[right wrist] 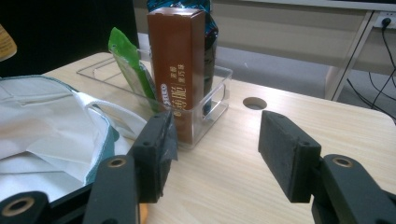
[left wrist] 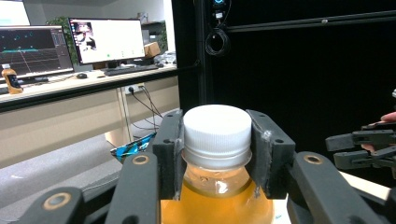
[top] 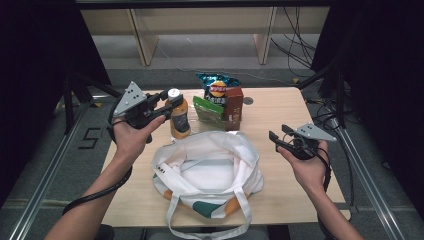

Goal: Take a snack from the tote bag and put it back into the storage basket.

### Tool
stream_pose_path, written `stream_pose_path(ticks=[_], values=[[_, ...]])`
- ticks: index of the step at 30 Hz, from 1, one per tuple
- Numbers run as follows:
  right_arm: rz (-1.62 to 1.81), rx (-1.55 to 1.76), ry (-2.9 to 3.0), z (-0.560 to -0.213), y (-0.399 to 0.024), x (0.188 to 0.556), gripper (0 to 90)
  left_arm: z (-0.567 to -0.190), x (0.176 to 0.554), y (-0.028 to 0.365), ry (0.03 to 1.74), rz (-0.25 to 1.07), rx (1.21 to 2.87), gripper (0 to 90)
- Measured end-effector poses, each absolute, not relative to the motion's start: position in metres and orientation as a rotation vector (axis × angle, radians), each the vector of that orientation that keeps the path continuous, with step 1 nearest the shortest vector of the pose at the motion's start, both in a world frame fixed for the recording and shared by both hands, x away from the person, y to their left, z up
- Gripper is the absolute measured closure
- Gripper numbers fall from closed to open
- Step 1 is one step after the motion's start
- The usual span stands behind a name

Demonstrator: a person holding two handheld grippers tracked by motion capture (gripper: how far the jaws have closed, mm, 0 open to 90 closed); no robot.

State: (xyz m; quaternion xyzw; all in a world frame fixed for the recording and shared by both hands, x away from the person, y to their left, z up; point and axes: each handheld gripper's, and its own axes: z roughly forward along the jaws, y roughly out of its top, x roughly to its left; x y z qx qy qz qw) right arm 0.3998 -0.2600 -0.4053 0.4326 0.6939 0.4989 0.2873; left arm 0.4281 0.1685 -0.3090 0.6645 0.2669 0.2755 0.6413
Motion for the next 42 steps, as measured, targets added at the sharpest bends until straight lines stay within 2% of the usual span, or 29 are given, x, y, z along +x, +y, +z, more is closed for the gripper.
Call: stream_pose_path(ticks=[42], values=[[1.333,1.120,1.846,-0.405,-0.263,0.403,45.3,-0.315,0.478,0.171,0.637,0.632,1.538,58.7]])
